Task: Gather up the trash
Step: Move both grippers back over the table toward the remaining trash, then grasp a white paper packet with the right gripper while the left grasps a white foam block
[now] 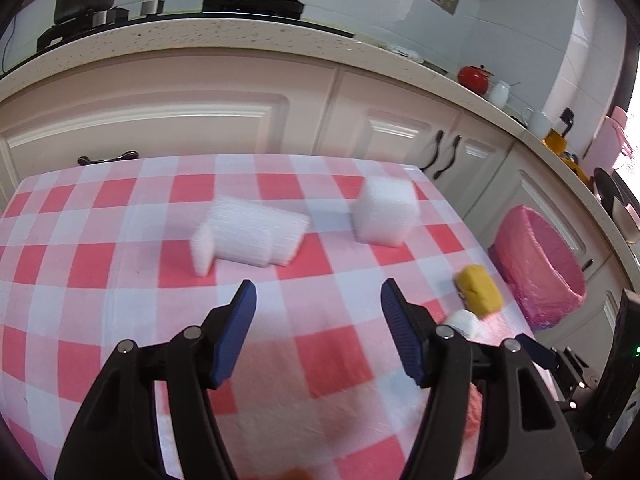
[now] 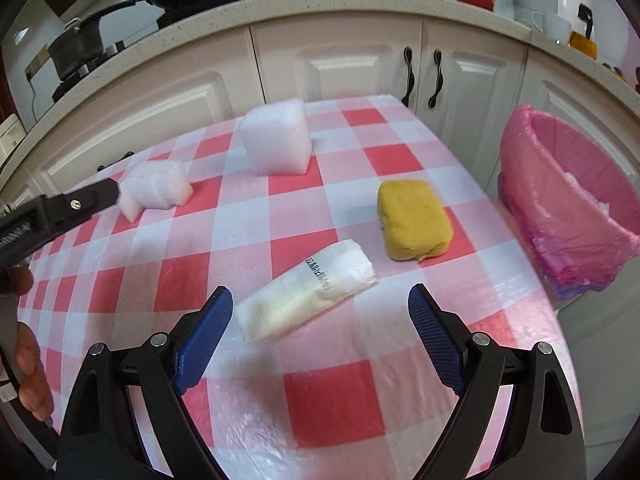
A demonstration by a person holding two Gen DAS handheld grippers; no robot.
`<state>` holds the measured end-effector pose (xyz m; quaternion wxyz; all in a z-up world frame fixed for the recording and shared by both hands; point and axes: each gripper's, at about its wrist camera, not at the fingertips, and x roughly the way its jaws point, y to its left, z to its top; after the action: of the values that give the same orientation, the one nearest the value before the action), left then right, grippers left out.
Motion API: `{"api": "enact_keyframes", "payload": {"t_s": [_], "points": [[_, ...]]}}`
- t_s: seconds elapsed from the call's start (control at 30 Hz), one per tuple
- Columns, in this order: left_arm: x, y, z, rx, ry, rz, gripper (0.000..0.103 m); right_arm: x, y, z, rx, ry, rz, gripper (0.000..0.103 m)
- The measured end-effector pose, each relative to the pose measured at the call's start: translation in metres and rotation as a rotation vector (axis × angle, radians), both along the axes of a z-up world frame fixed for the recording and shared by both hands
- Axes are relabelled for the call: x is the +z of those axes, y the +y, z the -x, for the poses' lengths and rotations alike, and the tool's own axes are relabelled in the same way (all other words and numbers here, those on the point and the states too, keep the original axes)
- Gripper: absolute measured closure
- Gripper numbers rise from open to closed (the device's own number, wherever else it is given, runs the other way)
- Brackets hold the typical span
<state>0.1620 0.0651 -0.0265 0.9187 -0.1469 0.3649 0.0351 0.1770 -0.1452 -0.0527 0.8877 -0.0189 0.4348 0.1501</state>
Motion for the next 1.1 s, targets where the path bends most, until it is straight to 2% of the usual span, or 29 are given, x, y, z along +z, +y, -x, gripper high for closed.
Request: {"api": "enact_keyframes", "payload": {"t_s": [0.1,0.17,0.27,0.37,0.43,0.5,0.63,0.9,1.1], "points": [[-0.001,0.014,-0.006,0.018,0.002,-0.002,0.036,-0.007,0.006,-0.009,-0.013,0.021,0.003,0.019],[-0.003,0.021,-0.011,0.028,0.01,-0.009,0.028,-0.013,0.011,-0.014,-0.023,0.041,0.007,0.019],[-0.005,0.031,-0.021,0.033,0.018,-0.013,0.025,-0.022,0.016,-0.021,-0.032,0.058,0.024,0.019],[-0.006,0.035,-0.032,0.035,0.027,-0.028,0.012,-0.029,0.02,-0.027,-0.029,0.068,0.035,0.02],[-0.008,0.035,-0.038,0.034,0.033,-0.036,0.011,-0.033,0.022,-0.031,-0.028,0.072,0.049,0.021],[-0.01,0.035,-0.047,0.034,0.046,-0.058,0.005,-0.037,0.023,-0.034,-0.026,0.085,0.05,0.027],[-0.019,0.035,-0.061,0.033,0.074,-0.096,0.005,-0.041,0.025,-0.035,-0.017,0.083,0.065,0.032],[-0.037,0.034,-0.086,0.024,0.132,-0.165,0.005,-0.037,0.023,-0.035,0.027,0.072,0.069,0.06],[-0.049,0.036,-0.1,0.03,0.18,-0.182,0.005,-0.035,0.022,-0.032,0.067,0.073,0.056,0.066]]}}
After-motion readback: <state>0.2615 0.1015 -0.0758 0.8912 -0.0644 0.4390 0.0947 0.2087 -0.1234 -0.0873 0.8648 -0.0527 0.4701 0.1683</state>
